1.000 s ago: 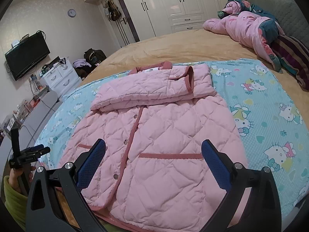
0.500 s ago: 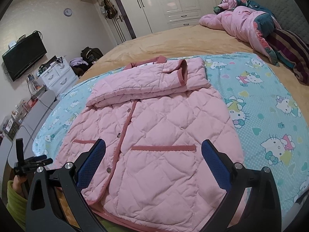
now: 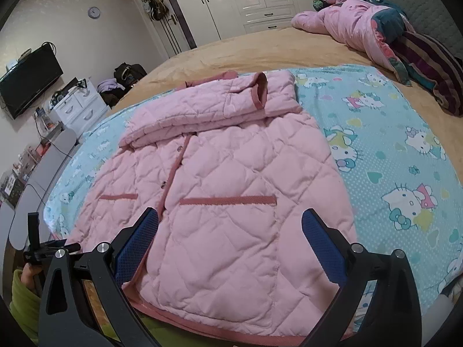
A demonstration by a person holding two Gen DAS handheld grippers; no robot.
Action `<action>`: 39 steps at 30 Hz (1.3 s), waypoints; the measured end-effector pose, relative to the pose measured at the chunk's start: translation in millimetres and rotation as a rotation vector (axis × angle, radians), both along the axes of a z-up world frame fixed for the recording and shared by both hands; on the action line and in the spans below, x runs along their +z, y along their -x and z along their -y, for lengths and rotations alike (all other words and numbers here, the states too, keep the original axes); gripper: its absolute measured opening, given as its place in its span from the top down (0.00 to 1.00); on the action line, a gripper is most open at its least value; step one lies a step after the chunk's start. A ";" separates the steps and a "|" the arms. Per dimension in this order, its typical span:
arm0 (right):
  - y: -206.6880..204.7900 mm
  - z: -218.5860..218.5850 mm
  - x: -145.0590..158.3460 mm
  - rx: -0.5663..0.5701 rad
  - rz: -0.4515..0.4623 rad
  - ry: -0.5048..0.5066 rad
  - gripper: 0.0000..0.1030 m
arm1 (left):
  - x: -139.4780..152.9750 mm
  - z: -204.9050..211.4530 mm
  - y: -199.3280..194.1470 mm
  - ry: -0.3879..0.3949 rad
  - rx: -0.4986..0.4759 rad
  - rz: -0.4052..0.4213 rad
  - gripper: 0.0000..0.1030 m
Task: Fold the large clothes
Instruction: 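Grasp the ribbed hem corner with the left gripper while the right grasps the other corner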
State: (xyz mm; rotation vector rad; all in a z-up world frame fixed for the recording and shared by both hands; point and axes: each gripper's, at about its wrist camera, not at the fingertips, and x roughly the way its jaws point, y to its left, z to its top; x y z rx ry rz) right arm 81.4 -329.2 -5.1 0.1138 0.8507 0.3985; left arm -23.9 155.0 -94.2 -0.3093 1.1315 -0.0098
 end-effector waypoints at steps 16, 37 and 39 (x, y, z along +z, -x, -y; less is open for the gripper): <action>8.1 36.5 -9.8 -0.033 -0.059 -0.018 0.04 | 0.9 20.5 -2.7 0.042 -0.063 0.054 0.57; 26.8 81.3 -88.0 -0.038 -0.359 -0.024 0.04 | 71.8 29.6 -8.3 0.032 -0.069 0.281 0.85; 25.4 83.5 -93.4 -0.042 -0.379 -0.058 0.04 | 72.2 28.6 -7.6 0.034 -0.068 0.281 0.85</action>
